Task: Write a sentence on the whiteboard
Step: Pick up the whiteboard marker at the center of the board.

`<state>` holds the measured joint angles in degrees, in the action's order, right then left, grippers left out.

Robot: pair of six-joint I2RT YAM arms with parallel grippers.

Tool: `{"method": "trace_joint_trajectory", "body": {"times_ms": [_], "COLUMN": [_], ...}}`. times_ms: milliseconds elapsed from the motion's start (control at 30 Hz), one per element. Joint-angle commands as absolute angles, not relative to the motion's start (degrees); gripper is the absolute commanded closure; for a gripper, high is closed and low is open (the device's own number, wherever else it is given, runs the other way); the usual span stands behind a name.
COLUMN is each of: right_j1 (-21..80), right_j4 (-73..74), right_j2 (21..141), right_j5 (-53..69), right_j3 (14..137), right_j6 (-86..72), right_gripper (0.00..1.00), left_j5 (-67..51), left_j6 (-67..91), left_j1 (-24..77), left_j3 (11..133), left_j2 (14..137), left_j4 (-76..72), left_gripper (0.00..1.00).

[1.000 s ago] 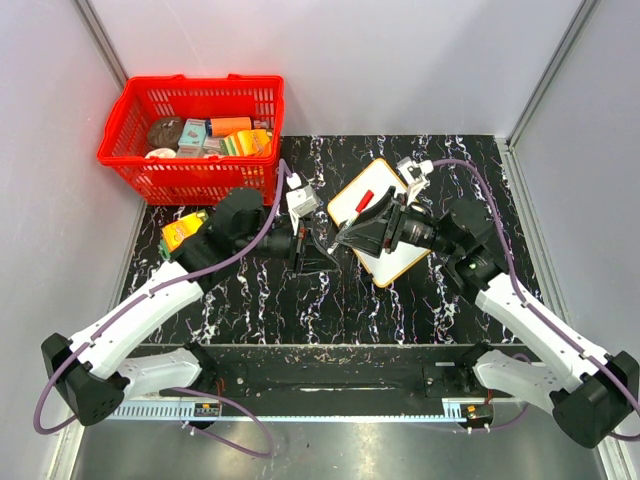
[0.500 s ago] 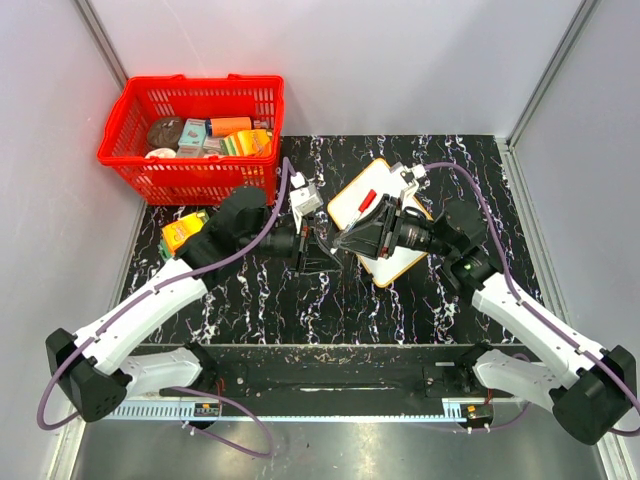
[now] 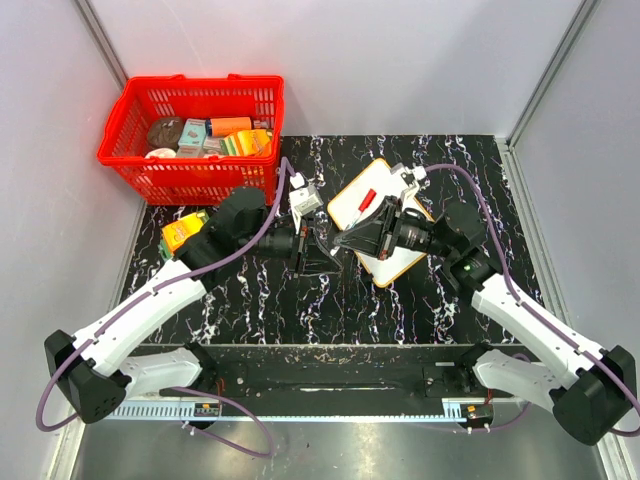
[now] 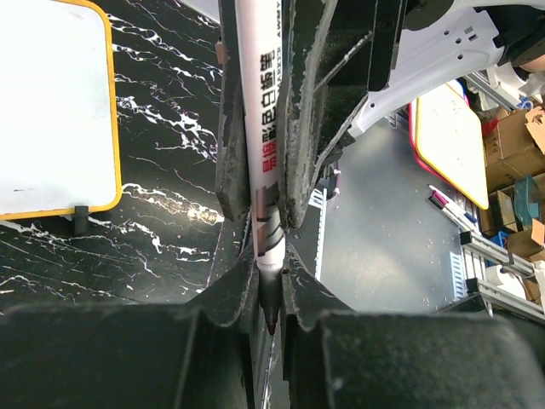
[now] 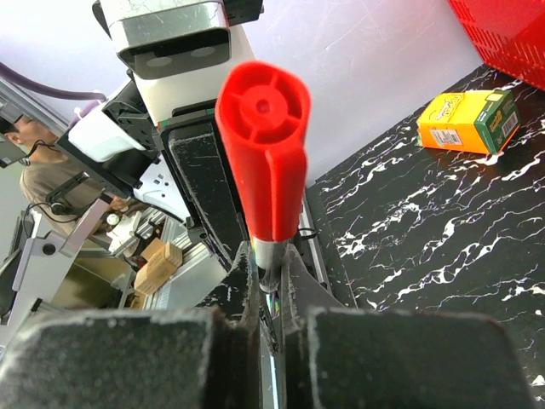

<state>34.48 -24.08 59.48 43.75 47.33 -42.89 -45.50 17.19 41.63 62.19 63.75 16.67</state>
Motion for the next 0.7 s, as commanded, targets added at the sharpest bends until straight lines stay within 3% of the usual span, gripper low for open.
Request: {"method": "trace_joint_trajectory", "body": {"times_ms": [0,33,133,167,300,567,667], "right_j1": [35.07,35.07,35.07,35.07,35.07,35.07,35.07], "right_j4": [-21.81,-21.36,-20.31,-20.13,-18.99,-22.84,-24.69], "right_j2": [56.25,55.64,54.59,54.49,54.49,56.60,57.30], "right_j5": [43.68,43.59,43.16,43.15,43.59,46.05,46.93], "right_j3": [47.37,47.46,47.72,47.90,48.69,48.34,47.99], "right_j6": [-41.75,-41.23,-40.61,-40.52,-40.17,-42.54,-43.85], "right_gripper": [1.00,0.99,0.78,0.67,0.48,0.49,0.63], "left_j5": [-44.82,-45.09,-47.02,-47.37,-50.27,-52.38,-52.65], "left_j6": [15.56,15.56,14.59,13.81,13.01,13.97,14.15], "left_j1": [41.13,41.05,40.96,40.96,40.96,41.04,41.13], "left_j3": [61.87,62.40,63.54,63.81,64.34,64.16,64.16], "left_j2": [61.52,61.61,62.49,62.93,63.37,63.19,63.19], "left_j4": [13.80,13.97,15.64,16.86,18.46,17.67,17.49], "left_gripper": [1.00,1.00,1.00,1.00,1.00,1.00,1.00]}}
